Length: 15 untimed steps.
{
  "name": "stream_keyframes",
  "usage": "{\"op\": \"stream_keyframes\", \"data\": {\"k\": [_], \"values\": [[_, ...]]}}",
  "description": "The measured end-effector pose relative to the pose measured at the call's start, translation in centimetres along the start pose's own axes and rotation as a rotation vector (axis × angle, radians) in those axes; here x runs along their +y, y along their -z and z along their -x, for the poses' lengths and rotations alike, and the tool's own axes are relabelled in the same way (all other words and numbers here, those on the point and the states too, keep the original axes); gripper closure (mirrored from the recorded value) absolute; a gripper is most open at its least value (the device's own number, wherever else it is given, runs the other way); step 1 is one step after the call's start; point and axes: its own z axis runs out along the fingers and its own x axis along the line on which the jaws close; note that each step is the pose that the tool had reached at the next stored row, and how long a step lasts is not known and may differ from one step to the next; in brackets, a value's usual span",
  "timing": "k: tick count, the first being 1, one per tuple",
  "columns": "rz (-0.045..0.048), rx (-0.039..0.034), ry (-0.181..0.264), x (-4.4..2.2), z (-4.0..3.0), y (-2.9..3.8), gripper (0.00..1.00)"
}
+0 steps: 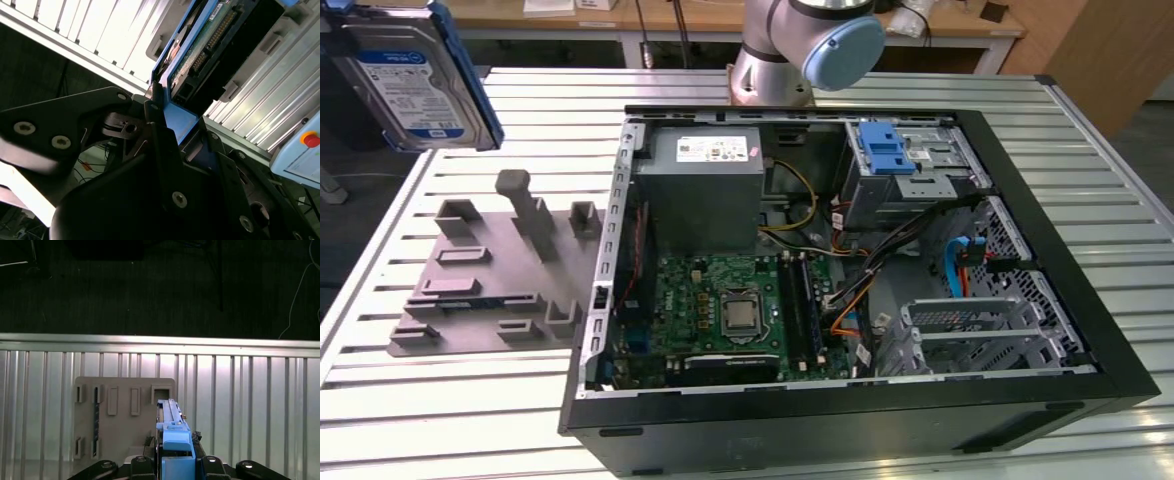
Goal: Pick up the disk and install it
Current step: 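Pick up the disk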
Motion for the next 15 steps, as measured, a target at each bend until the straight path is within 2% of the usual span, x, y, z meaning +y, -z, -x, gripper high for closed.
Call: {"op": "stream_keyframes", "data": {"k": [15], "values": [[0.0000, 0.0000, 0.000, 0.01, 0.01, 0.79, 0.64]]}}
